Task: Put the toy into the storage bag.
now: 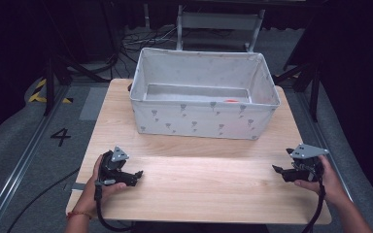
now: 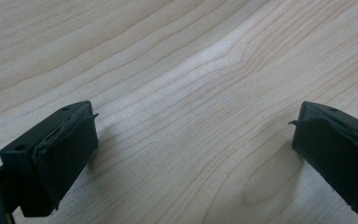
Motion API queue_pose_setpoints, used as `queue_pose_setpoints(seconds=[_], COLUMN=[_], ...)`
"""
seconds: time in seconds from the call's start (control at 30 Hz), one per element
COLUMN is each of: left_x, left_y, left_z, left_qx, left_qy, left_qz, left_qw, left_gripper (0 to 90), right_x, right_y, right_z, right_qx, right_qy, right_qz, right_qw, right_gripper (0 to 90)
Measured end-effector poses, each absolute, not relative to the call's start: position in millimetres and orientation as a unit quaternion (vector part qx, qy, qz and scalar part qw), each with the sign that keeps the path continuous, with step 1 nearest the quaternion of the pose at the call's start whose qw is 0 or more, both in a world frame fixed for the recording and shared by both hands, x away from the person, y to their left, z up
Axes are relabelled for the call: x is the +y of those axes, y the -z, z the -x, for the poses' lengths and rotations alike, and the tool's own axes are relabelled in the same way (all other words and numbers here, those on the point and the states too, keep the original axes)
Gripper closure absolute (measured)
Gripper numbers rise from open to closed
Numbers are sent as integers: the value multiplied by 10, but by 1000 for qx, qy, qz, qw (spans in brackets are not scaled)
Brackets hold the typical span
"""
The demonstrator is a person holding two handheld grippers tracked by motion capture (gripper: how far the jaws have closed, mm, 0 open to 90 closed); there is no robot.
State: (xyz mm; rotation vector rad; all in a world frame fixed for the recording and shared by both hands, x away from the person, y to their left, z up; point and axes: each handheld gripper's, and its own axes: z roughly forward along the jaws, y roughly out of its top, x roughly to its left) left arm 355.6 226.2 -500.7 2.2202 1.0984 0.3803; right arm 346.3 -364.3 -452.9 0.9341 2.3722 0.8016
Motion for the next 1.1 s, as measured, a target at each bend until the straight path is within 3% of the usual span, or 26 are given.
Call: queue_pose_setpoints(seconds=[0.57, 0.7, 1.1], left_x=[2259, 2257, 2252], left_y=[5006, 5004, 5005], left_z=[-3535, -3527, -3516], left_qx=[422, 426, 431], left_qy=[-144, -145, -150], left_qz=[-839, -838, -834], left_qw=[310, 309, 309], left_gripper=[6, 6, 6], right_x=[-3946, -4002, -4004], right_y=[5027, 5061, 5063], right_z=[-3076, -3095, -3100], right_qx=[837, 825, 823], right_qy=[-347, -359, -356], right_qz=[-380, -406, -411], right_qw=[186, 161, 162], right_gripper=[167, 147, 133])
